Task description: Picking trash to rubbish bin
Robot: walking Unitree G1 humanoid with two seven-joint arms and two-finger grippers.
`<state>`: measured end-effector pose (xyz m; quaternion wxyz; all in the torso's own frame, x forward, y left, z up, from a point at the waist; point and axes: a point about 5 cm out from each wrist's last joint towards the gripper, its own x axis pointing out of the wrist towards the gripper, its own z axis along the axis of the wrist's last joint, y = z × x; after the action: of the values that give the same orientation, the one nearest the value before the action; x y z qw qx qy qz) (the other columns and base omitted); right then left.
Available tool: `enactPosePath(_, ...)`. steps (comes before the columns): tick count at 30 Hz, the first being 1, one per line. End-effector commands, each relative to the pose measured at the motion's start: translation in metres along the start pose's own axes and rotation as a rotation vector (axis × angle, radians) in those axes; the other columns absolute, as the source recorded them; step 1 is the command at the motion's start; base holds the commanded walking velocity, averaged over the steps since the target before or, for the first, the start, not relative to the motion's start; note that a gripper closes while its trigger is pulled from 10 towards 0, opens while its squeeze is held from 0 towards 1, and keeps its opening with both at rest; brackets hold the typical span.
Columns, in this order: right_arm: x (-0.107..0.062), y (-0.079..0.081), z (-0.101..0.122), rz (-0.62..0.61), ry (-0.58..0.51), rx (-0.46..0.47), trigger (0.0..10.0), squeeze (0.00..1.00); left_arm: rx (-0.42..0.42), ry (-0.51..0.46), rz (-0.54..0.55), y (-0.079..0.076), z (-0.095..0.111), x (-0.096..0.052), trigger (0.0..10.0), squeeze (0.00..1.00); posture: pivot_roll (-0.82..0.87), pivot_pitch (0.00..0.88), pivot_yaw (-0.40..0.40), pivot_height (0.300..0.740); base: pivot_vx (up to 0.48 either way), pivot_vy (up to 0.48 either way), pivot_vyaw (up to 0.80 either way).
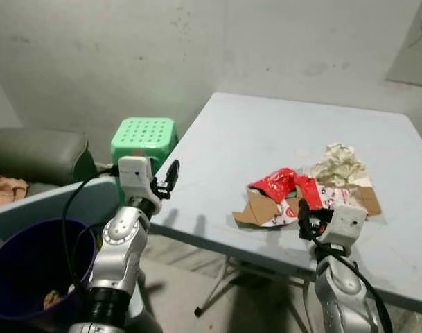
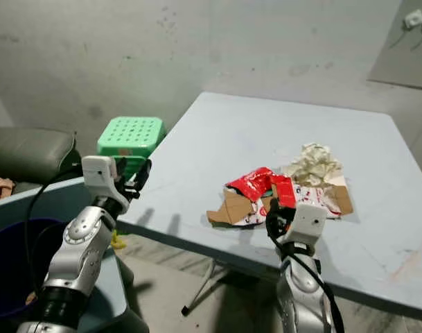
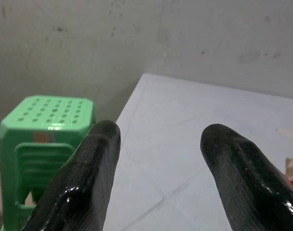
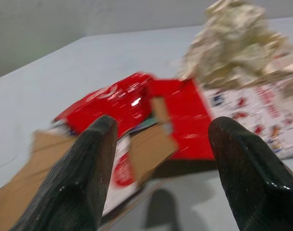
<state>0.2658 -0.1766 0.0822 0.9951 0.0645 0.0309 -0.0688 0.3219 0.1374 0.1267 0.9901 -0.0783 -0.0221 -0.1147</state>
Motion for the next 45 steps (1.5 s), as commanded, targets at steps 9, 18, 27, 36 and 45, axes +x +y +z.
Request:
enactPosePath(9,-0.006,0.002,0.006,0.034,-0.022,-0.024,10.0,0.0,0.049,0.024,-0.063,-0.003,0.006,0.0,10.0,0.0,-0.02,0.0,0.001,0.74,0.0,0.0,0.0)
enactPosePath(18,0.0,0.007,0.011,0.061,-0.083,-0.043,10.0,0.0,0.059,0.037,-0.093,-0.008,0.009,-0.002,10.0,0.0,-0.02,0.0,0.065,0.74,0.0,0.0,0.0)
enactPosePath(27,-0.002,0.012,0.014,0.052,-0.12,-0.002,10.0,0.0,0.043,0.048,-0.125,-0.014,0.012,0.01,10.0,0.0,-0.09,0.0,0.111,0.74,0.0,0.0,0.0)
enactPosePath(36,-0.001,0.003,0.021,0.045,-0.151,-0.021,10.0,0.0,0.039,0.01,-0.149,-0.021,0.018,0.025,10.0,0.0,-0.11,0.0,0.08,0.74,0.0,0.0,0.0)
enactPosePath(45,0.004,0.0,0.023,0.062,-0.155,-0.048,10.0,0.0,0.018,-0.025,-0.116,-0.016,0.019,0.025,10.0,0.0,-0.08,0.0,0.037,0.74,0.0,0.0,0.0)
